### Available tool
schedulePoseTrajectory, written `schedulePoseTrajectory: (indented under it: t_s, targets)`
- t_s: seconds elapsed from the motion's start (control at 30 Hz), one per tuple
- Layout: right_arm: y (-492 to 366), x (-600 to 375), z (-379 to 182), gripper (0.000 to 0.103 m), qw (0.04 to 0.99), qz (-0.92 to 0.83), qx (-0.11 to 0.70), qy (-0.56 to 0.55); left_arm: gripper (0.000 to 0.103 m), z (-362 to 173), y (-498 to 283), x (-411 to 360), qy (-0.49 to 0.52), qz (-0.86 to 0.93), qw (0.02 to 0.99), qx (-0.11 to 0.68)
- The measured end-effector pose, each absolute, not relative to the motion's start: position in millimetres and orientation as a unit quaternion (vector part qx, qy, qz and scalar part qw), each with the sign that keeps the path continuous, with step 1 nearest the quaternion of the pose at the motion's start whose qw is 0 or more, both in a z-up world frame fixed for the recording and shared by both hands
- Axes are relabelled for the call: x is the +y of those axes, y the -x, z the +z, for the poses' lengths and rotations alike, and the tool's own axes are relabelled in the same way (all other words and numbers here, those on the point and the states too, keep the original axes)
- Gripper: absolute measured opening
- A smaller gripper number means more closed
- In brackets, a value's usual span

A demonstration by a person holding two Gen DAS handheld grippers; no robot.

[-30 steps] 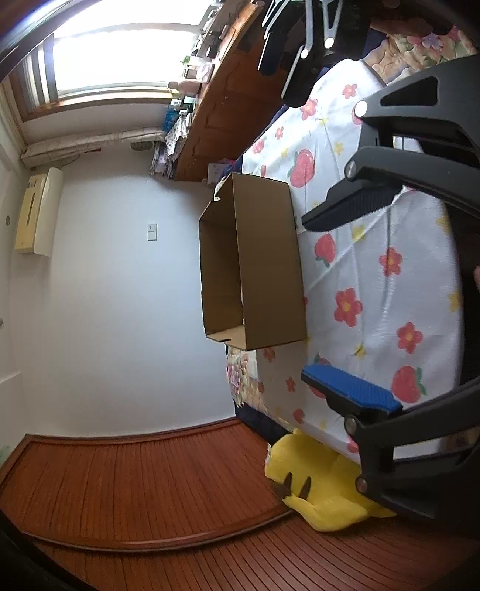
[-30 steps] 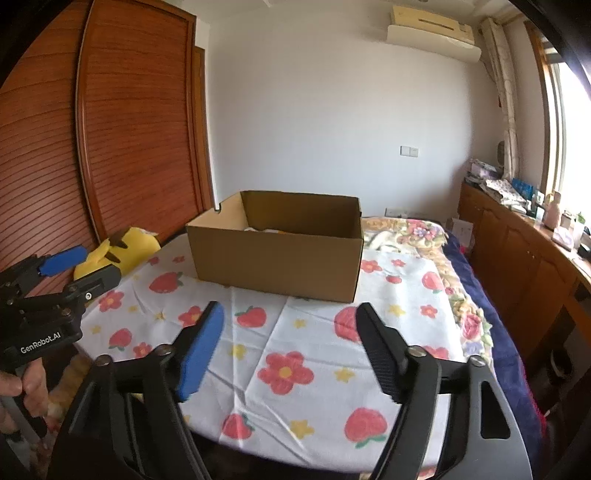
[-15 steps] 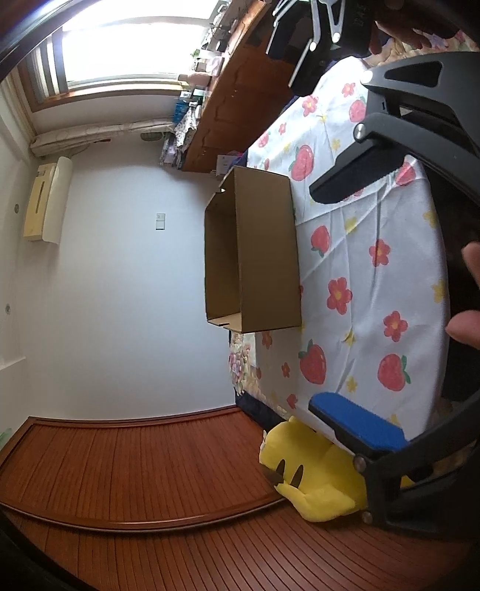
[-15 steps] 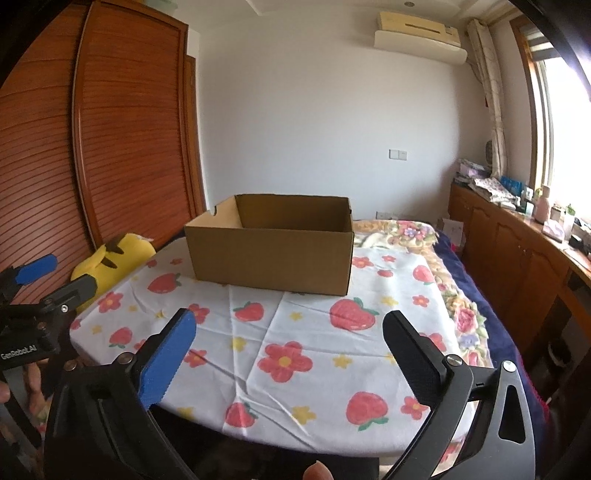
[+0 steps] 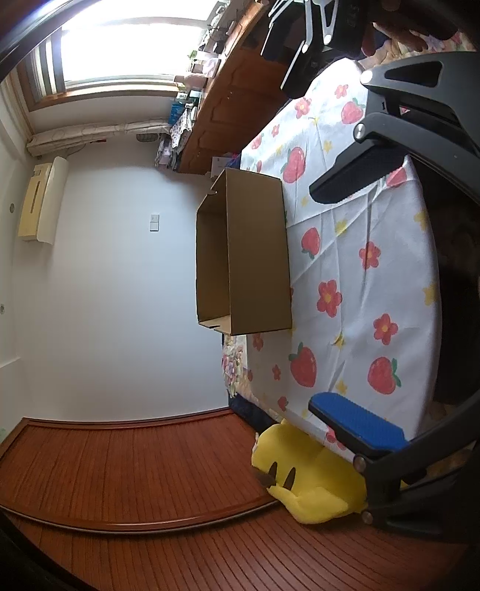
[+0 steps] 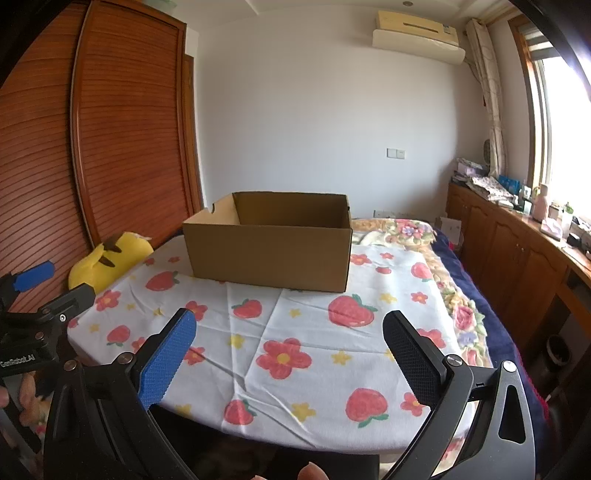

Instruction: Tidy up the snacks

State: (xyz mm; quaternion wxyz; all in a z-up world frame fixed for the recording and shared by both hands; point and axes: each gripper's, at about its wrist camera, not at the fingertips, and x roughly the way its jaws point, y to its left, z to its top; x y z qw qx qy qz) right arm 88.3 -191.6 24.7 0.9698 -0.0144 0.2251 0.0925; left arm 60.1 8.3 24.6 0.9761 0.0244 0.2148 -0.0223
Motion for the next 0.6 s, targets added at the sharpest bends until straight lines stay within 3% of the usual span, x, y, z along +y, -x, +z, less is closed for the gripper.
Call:
schedulePoseTrajectory:
  t_s: [0.6]
  targets:
    - [-83.8,-190.8,25.6,0.102,0.971,0.086,0.222,0.013,0.103,25.4,-55.6,5.8,-0.029,-0.019,0.977,0.211]
